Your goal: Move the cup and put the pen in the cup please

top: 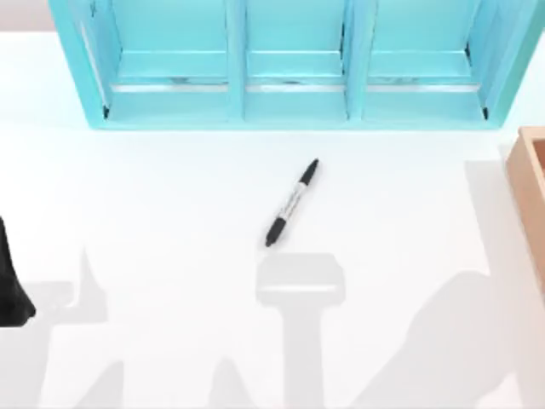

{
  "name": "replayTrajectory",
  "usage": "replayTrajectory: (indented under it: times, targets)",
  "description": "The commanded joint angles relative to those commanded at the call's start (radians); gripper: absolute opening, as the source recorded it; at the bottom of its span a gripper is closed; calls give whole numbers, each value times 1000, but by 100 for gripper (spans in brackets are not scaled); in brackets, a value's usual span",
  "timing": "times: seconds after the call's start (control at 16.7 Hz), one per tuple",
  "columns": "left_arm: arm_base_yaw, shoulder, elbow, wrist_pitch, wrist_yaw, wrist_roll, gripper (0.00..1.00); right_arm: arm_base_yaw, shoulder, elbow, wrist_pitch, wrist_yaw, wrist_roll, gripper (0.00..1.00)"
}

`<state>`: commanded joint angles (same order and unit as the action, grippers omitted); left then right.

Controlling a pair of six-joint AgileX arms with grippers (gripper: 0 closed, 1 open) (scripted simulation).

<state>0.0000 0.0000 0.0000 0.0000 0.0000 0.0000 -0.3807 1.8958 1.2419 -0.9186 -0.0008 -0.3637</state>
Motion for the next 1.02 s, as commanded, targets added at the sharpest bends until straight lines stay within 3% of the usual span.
replayTrajectory:
  times: [0.54,1.02]
  targets:
    - [0,0,0,0,0,0,100,35,-8,39,-40,0,36,0]
    - [0,0,0,0,0,0,100,366,-112,340,-480,-1,364,0]
